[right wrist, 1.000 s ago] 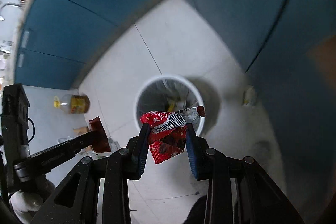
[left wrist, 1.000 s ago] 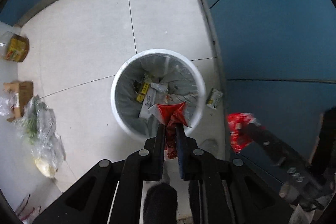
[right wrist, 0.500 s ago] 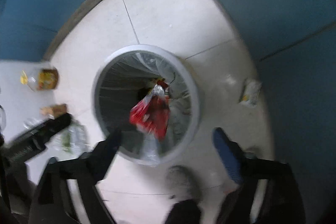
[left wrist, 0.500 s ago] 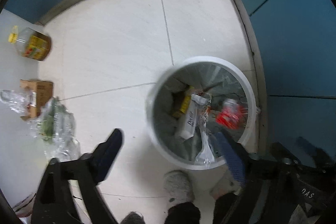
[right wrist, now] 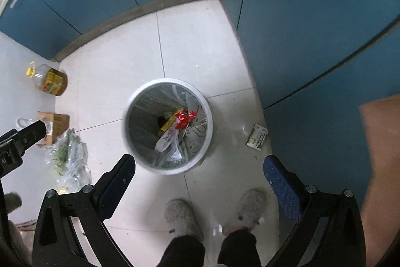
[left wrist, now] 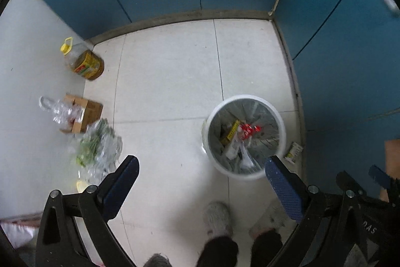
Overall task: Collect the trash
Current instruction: 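Carry both red wrappers over the white bin and open both tools, then grasp the red-white sugar bag with the left tool while the right tool grasps white tissue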
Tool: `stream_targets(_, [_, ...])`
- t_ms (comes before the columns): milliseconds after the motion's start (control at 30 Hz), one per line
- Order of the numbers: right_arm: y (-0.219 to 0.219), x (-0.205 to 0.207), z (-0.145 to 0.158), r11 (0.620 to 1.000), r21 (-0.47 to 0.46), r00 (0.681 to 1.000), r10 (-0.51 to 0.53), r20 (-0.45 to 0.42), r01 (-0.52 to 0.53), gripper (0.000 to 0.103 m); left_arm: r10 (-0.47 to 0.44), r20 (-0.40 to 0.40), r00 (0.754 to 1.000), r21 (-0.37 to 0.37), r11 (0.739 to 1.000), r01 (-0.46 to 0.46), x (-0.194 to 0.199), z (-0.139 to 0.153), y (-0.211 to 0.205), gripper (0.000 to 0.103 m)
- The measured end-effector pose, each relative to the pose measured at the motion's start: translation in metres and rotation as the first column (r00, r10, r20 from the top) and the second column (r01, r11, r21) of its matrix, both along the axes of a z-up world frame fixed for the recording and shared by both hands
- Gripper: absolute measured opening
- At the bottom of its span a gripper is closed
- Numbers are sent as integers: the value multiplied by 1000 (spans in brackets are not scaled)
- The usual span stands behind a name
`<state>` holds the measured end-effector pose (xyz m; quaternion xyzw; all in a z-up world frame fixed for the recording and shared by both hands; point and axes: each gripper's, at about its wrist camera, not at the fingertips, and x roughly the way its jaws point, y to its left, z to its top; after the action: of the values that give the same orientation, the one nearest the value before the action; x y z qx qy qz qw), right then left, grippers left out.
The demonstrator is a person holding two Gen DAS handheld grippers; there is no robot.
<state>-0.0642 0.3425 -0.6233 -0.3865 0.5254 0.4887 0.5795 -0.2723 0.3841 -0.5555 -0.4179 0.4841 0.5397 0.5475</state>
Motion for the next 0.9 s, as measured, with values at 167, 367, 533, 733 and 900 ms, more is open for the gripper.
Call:
stream_targets(167, [-20,-9,95,996,50,996,73,55,-76,103,18,23,1000,20,1000,-19,-6,74,-39,103])
stream_targets(367, [-45,-20,206,985,102,990,135,51,-139,103,40,62,997,58,997,-44,-8,160,-72,103])
stream_targets(533, [-66,-23,300,973,183,990,139,40,-144,103,37,89,995,112,993,-47,-6,225,-94,103])
stream_targets(733, [-91,-18,381,952,278,991,125,42,-132,103,14,115,993,184,982,-35,-2,292,-122,103])
stream_targets(900, [-112,-4,425,940,327,993,113,-26,-99,103,10,131,991,236,971,-41,2,332,-140,103])
